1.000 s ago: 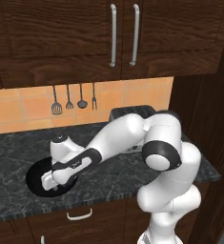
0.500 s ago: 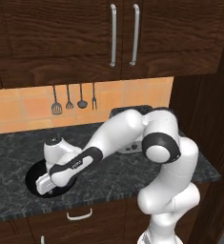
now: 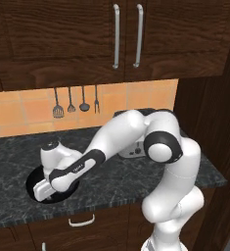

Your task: Grab a lemon wedge from the fridge and one ice cube from the ice bowl, and put them in the glass of lemonade.

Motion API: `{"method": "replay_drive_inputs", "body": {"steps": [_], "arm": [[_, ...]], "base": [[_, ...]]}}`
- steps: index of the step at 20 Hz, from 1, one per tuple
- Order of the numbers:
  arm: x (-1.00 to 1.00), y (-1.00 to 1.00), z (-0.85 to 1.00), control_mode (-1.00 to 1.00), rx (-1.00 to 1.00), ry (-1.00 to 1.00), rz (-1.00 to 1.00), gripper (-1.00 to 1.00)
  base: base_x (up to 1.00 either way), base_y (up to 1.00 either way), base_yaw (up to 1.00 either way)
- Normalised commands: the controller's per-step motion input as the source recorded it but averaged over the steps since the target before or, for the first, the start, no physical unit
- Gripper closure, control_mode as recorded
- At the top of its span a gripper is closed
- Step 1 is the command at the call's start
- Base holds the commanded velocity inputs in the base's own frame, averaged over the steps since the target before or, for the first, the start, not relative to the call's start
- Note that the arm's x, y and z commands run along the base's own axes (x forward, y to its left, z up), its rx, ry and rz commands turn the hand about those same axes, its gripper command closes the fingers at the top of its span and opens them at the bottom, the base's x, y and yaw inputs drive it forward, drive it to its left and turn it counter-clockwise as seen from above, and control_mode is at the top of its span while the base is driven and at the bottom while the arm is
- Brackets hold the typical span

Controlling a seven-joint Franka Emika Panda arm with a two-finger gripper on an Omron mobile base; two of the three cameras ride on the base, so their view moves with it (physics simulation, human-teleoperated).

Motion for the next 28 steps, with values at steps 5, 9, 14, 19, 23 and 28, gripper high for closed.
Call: {"method": "replay_drive_inputs", "body": {"steps": [5, 9, 14, 19, 23, 28], "arm": [[0.00, 0.00, 0.00, -1.00, 0.00, 0.00, 0.00, 1.00], [0.00, 0.00, 0.00, -1.00, 0.00, 0.00, 0.00, 1.00], [0.00, 0.00, 0.00, -1.00, 0.00, 0.00, 0.00, 1.00], [-0.23, 0.00, 0.32, -1.00, 0.00, -0.07, 0.00, 1.00], [-0.44, 0.00, 0.83, -1.00, 0.02, -0.13, 0.00, 1.00], [-0.34, -0.20, 0.25, -1.00, 0.13, -0.10, 0.00, 1.00]], "base": [[0.00, 0.00, 0.00], [0.00, 0.00, 0.00], [0.00, 0.00, 0.00], [0.00, 0.00, 0.00], [0.00, 0.00, 0.00], [0.00, 0.00, 0.00]]}}
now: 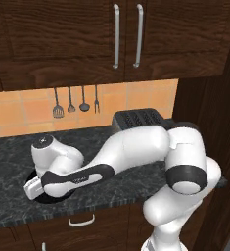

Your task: Grab a lemon wedge from the fridge and one ice cube from the ice bowl, and put them in the glass of lemonade.

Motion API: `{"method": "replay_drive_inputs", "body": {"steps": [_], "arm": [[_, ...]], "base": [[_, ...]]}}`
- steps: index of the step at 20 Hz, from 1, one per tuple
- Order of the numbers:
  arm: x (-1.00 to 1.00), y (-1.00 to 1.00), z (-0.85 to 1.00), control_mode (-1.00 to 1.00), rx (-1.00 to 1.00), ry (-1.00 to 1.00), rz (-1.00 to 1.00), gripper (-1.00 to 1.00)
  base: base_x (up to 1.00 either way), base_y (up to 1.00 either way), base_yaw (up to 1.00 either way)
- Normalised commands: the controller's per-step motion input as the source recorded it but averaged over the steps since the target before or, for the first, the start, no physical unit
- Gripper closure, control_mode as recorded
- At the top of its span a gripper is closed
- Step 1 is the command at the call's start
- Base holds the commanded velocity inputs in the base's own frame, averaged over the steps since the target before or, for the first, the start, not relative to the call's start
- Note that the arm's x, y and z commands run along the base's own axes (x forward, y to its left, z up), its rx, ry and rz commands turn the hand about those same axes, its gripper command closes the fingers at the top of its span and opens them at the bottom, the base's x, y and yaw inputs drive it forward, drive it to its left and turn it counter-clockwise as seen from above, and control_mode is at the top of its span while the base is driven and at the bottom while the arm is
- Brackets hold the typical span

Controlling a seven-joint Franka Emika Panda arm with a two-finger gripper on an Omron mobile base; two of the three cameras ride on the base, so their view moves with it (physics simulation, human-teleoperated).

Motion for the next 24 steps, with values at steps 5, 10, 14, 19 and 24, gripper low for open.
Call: {"method": "replay_drive_inputs", "body": {"steps": [5, 10, 14, 19, 24], "arm": [[-0.14, -0.22, 0.13, -1.00, 0.09, -0.06, 0.00, 1.00], [-0.03, -0.59, 0.27, -1.00, 0.14, -0.07, 0.00, 1.00], [0.00, -1.00, 0.84, -1.00, 0.11, -0.11, -0.05, 1.00], [0.00, -1.00, 0.83, -1.00, 0.00, -0.01, -0.16, 1.00], [0.01, -1.00, 0.72, -1.00, 0.00, 0.00, -0.21, 1.00]], "base": [[0.00, 0.00, 0.00], [0.00, 0.00, 0.00], [0.00, 0.00, 0.00], [0.00, 0.00, 0.00], [0.00, 0.00, 0.00]]}}
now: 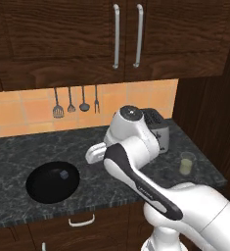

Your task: Grab a lemon wedge from the fridge and one ice cube from the ice bowl, and put them in the glass of lemonade.

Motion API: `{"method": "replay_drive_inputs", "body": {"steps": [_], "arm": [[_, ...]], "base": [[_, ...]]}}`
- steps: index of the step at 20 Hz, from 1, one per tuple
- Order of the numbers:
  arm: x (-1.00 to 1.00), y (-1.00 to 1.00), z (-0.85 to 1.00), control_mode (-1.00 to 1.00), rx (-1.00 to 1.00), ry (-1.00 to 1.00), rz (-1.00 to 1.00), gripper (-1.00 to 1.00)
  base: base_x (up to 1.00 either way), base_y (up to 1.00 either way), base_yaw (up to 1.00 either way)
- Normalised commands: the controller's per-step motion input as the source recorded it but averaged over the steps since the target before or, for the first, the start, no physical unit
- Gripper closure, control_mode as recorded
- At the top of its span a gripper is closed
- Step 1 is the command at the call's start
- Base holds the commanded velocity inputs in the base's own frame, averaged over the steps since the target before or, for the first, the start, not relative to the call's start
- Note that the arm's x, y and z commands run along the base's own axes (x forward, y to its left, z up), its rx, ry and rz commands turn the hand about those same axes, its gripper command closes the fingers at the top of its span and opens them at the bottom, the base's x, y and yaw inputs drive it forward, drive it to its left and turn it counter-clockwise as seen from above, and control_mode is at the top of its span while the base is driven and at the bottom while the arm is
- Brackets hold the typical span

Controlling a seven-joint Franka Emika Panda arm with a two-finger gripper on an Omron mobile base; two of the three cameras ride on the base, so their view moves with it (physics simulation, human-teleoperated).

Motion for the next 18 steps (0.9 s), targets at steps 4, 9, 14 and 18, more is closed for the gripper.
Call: {"method": "replay_drive_inputs", "body": {"steps": [4, 9, 14, 18], "arm": [[0.06, -1.00, 0.32, -1.00, 0.00, 0.00, -0.26, 1.00], [0.00, -1.00, 0.07, -1.00, 0.00, 0.00, -0.26, 1.00], [0.07, -1.00, 0.16, -1.00, 0.00, 0.07, -0.27, 1.00], [0.02, -1.00, 0.06, -1.00, 0.00, 0.05, -0.28, 1.00]], "base": [[0.00, 0.00, 0.00], [0.00, 0.00, 0.00], [0.00, 0.00, 0.00], [0.00, 0.00, 0.00]]}}
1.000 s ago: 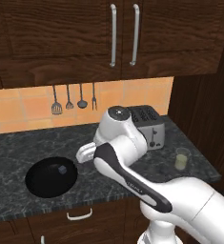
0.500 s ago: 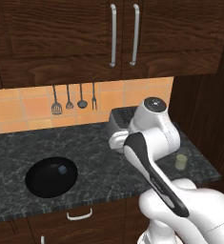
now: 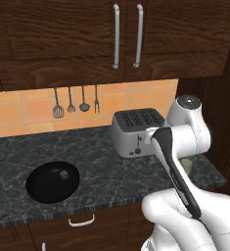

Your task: Grab a lemon wedge from the fridge and one ice cube from the ice bowl, and put them in the glass of lemonade.

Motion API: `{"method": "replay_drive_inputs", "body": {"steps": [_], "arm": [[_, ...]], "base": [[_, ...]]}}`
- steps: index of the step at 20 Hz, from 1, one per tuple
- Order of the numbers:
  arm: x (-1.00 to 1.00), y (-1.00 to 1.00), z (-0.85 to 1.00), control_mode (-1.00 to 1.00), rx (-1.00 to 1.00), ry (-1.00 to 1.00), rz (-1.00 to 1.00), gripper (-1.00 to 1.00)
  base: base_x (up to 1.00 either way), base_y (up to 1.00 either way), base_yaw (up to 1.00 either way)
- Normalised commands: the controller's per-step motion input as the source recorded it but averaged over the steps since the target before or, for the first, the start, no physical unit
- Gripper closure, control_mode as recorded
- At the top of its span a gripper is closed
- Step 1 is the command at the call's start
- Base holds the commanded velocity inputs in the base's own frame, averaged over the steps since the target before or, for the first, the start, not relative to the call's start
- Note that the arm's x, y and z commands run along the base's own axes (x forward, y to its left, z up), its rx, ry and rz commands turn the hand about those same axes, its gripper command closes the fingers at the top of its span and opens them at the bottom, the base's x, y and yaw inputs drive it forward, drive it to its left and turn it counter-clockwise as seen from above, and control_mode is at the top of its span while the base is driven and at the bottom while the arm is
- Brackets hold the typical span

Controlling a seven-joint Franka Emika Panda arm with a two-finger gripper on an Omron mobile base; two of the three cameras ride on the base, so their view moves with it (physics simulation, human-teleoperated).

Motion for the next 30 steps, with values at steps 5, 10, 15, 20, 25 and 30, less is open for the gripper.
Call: {"method": "replay_drive_inputs", "body": {"steps": [5, 10, 15, 20, 25, 30], "arm": [[-0.01, -1.00, -0.03, -1.00, 0.05, 0.07, -0.23, 1.00], [0.17, -0.94, 0.00, -1.00, 0.04, 0.28, -0.01, 1.00], [0.18, -0.38, 0.00, -1.00, 0.00, 0.25, 0.00, 1.00], [0.19, -0.04, -0.85, -1.00, 0.03, 0.09, 0.03, 1.00], [0.14, -0.09, -0.42, -1.00, 0.01, 0.01, 0.00, 1.00], [0.19, -0.06, -0.12, -1.00, 0.00, 0.00, 0.00, 1.00]], "base": [[0.00, 0.00, 0.00], [0.00, 0.00, 0.00], [0.00, 0.00, 0.00], [0.00, 0.00, 0.00], [0.00, 0.00, 0.00], [0.00, 0.00, 0.00]]}}
